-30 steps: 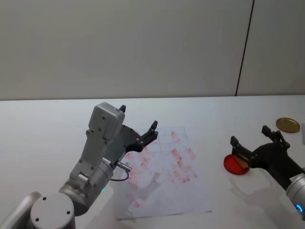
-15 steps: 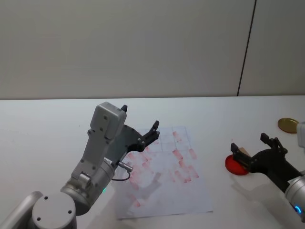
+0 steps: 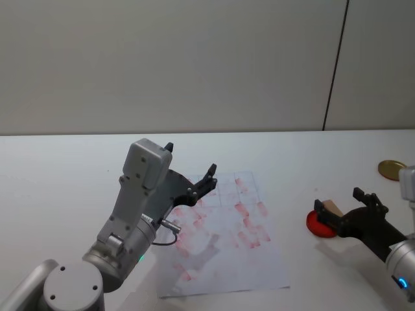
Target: Use the one hand to pick up the stamp and affix it onto the A4 paper.
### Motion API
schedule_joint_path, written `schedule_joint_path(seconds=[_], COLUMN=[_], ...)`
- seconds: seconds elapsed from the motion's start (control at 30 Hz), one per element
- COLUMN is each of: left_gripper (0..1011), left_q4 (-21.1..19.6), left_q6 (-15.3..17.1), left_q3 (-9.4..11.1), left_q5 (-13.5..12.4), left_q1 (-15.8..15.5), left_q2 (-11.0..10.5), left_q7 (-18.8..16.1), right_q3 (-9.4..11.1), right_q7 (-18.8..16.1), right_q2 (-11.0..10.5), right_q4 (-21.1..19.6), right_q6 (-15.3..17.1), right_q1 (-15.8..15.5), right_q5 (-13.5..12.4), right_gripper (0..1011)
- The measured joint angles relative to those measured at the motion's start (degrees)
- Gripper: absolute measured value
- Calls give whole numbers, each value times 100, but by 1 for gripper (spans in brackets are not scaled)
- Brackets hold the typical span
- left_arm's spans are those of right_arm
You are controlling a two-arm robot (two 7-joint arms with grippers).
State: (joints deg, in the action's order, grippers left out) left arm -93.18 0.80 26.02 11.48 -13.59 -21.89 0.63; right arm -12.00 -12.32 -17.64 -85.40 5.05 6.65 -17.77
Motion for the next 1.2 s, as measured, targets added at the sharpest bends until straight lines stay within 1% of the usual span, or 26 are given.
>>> schedule_joint_path(seconds=[0.53, 0.87, 0.9, 1.0, 1.03, 1.17, 1.2], left_gripper=[993, 993, 993, 993, 993, 993, 993], left_q4=[0, 0, 0, 0, 0, 0, 0], left_q6=[0, 0, 0, 0, 0, 0, 0], left_q3=[0, 0, 0, 0, 0, 0, 0], left_q5=[0, 0, 0, 0, 0, 0, 0], left_q1=[0, 0, 0, 0, 0, 0, 0], left_q2=[0, 0, 0, 0, 0, 0, 0], left_q7=[0, 0, 0, 0, 0, 0, 0], right_q3=[14, 9, 8, 7, 6, 4, 3], right_q7=[-195, -282, -297, -310, -318, -334, -342], right_q2=[50, 83, 91, 99, 105, 117, 124], right_q4=[389, 551, 587, 616, 637, 679, 699], right_q6=[144, 225, 247, 274, 289, 324, 336], right_q1=[202, 312, 343, 368, 386, 424, 441], right_q5=[-27, -12, -9, -8, -8, -11, -14], right_gripper=[1001, 1001, 994, 930, 887, 819, 766])
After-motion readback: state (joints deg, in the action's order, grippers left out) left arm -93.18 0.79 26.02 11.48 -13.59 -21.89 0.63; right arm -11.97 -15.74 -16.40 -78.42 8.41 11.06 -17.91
